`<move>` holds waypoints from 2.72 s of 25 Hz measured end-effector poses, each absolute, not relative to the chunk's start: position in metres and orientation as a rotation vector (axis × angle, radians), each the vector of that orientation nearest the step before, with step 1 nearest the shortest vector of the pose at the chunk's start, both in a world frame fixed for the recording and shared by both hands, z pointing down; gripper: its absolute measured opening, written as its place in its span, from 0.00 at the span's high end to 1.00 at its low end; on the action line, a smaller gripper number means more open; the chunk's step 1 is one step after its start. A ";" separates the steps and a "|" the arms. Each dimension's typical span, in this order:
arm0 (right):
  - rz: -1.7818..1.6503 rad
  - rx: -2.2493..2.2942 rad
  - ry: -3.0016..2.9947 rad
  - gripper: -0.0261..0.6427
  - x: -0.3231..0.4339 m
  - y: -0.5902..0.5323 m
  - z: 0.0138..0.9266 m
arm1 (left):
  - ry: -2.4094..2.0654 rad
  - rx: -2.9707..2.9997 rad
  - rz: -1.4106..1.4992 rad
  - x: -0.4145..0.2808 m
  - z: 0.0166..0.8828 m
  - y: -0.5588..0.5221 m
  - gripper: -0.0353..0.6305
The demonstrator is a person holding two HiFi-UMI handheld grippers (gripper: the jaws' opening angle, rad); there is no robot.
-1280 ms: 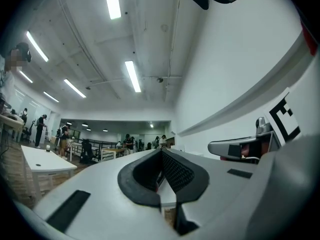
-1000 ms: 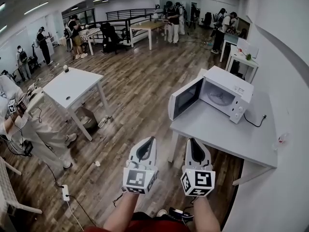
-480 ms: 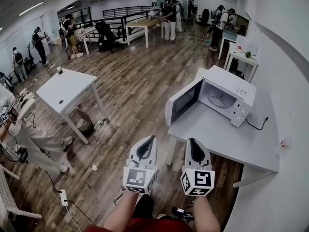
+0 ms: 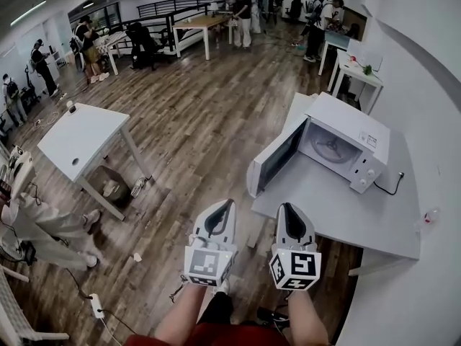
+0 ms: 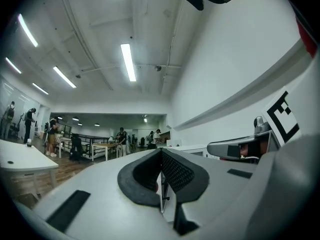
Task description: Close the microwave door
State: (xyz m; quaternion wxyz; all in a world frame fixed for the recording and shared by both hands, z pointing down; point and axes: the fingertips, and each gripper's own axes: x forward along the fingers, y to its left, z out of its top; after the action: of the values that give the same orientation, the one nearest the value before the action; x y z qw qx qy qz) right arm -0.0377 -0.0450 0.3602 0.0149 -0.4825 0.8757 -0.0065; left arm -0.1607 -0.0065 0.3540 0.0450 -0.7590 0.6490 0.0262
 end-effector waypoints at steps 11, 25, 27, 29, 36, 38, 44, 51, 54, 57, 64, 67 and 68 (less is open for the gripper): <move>-0.087 -1.629 2.753 0.90 -0.081 -0.116 0.403 | 1.864 -2.478 0.003 -0.199 0.400 -0.097 0.91; -0.180 -1.815 2.726 0.90 -0.092 -0.174 0.450 | 1.498 -2.785 -0.117 -0.196 0.460 -0.175 0.78; -0.198 -1.846 2.718 0.90 -0.090 -0.179 0.457 | 1.449 -2.816 -0.142 -0.193 0.469 -0.182 0.74; -0.211 -1.871 2.709 0.90 -0.088 -0.184 0.463 | 1.393 -2.845 -0.156 -0.190 0.477 -0.190 0.72; -0.247 -1.962 2.673 0.90 -0.077 -0.197 0.479 | 1.137 -2.933 -0.244 -0.177 0.500 -0.212 0.62; -0.261 -1.985 2.664 0.90 -0.074 -0.199 0.483 | 1.083 -2.946 -0.253 -0.174 0.503 -0.217 0.61; -0.284 -2.024 2.650 0.90 -0.068 -0.209 0.494 | 0.912 -2.989 -0.273 -0.161 0.513 -0.229 0.61; -0.304 -2.070 2.631 0.90 -0.064 -0.218 0.503 | 0.743 -3.051 -0.255 -0.155 0.519 -0.237 0.60; -0.304 -2.087 2.621 0.90 -0.063 -0.220 0.505 | 0.677 -3.076 -0.247 -0.155 0.520 -0.238 0.60; -0.306 -2.105 2.610 0.90 -0.059 -0.221 0.507 | 0.599 -3.086 -0.267 -0.149 0.522 -0.237 0.61; -0.304 -2.123 2.591 0.90 -0.057 -0.223 0.505 | 0.502 -3.066 -0.295 -0.140 0.523 -0.231 0.66; -0.295 -2.128 2.582 0.90 -0.054 -0.221 0.501 | 0.473 -3.056 -0.320 -0.133 0.523 -0.226 0.67; -0.291 -2.131 2.578 0.90 -0.053 -0.220 0.500 | 0.466 -3.052 -0.330 -0.131 0.524 -0.225 0.68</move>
State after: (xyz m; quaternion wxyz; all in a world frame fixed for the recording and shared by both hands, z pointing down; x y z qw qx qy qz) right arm -0.0525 -0.2204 0.4997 -0.1075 -0.6311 0.7634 -0.0861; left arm -0.1305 -0.2251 0.5239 0.0182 -0.9828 0.1499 -0.1062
